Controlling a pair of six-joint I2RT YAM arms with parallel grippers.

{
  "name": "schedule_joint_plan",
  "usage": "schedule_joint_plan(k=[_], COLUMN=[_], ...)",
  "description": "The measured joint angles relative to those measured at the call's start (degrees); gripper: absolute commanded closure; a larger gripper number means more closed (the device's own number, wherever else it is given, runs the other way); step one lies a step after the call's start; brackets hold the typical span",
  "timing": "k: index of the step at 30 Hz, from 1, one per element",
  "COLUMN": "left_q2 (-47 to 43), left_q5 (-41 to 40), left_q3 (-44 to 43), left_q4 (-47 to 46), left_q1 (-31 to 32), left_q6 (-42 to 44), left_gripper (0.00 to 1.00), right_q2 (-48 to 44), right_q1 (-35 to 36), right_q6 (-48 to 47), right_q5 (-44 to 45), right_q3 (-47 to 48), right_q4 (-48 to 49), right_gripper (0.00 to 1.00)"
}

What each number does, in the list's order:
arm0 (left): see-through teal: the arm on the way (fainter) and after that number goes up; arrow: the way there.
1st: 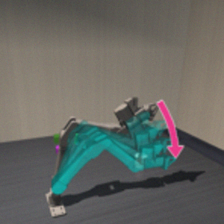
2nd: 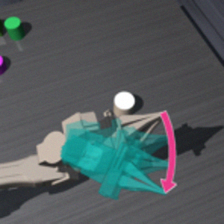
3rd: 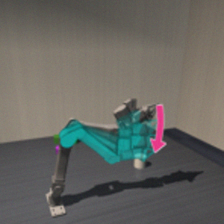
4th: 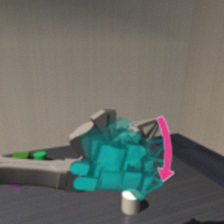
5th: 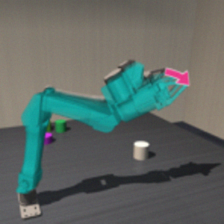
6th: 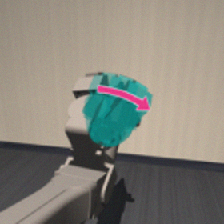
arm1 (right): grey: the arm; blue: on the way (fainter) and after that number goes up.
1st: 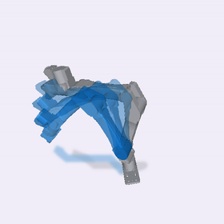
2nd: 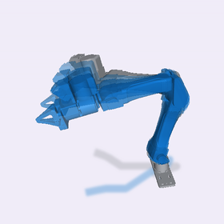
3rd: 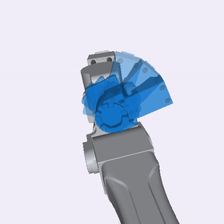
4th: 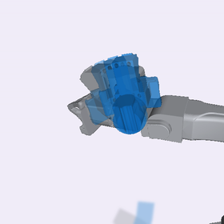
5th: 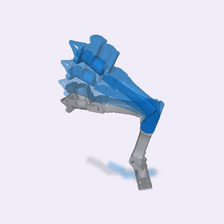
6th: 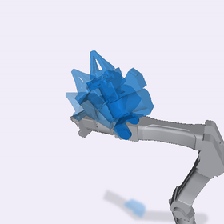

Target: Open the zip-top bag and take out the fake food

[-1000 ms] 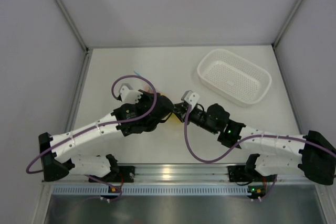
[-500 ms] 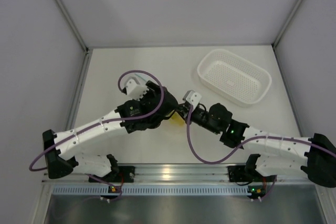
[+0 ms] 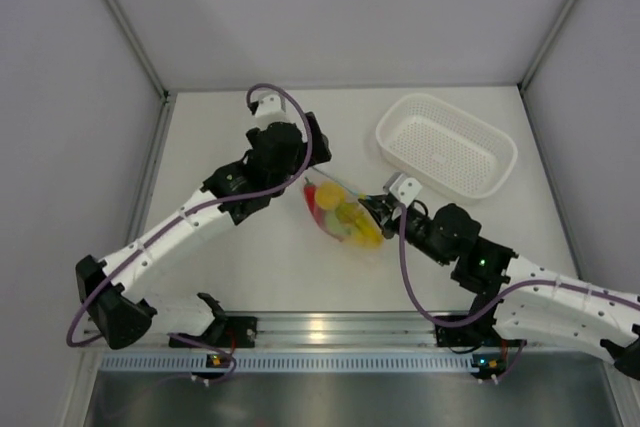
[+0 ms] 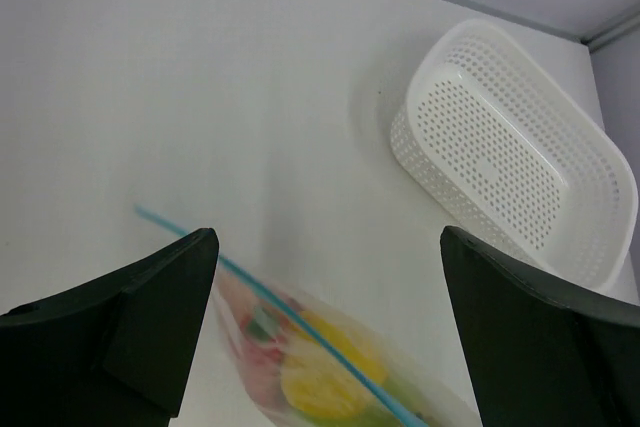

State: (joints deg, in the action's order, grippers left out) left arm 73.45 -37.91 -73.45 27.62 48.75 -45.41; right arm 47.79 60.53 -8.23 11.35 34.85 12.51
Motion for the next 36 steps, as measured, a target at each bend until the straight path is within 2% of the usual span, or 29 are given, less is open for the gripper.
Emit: schedule_joint_plan(k=[4, 10, 18, 21, 24, 29, 32, 34, 36], left_q2=[-0.61, -5.09, -9.49, -9.55, -9.09, -7.06, -4.07, -1.68, 0.28], left_q5=[17.40, 38.97, 67.71, 76.83, 84.41, 92.87, 95.80, 97.00, 97.35], left_q3=[2.64, 11.52, 12.59, 12.33, 12.04, 11.23, 9.35, 7.76, 6.67], left_q4=[-9.33, -22.36, -28.87, -28.30, -26.25, -24.65, -24.35, -24.24, -24.13], left_q1=[-6.45, -7.26, -8.33, -8.33, -8.33, -8.33, -8.31, -8.04, -7.78], left_q6=[15.08, 33.81, 49.59, 54.84, 59.01, 63.28, 63.58, 63.41, 63.30], left_gripper=[0.02, 0.01, 0.05, 0.11, 0.15, 0.15, 0.21, 0.32, 0.35], right_q2=[-4.28, -6.40, -6.45, -6.56, -6.88, -8.31, -8.85, -8.79, -8.79], right_q1=[0.00, 0.00, 0.00, 0.00, -0.02, -0.02, -0.02, -0.02, -0.02], right_q6=[-0.87, -1.11, 0.22, 1.01, 2.23, 4.24, 5.09, 5.49, 5.88], right_q5=[0.81, 1.84, 2.14, 2.64, 3.10, 3.13, 2.95, 2.89, 2.91], right_q3=[0.04, 0.70, 4.09, 4.70, 4.98, 5.81, 6.19, 6.47, 6.49], right_q4=[-4.90, -12.41, -19.47, -20.70, -21.73, -22.88, -23.45, -23.56, -23.74], right_gripper=[1.00, 1.00, 1.00, 1.00, 1.00, 1.00, 1.00, 1.00, 1.00])
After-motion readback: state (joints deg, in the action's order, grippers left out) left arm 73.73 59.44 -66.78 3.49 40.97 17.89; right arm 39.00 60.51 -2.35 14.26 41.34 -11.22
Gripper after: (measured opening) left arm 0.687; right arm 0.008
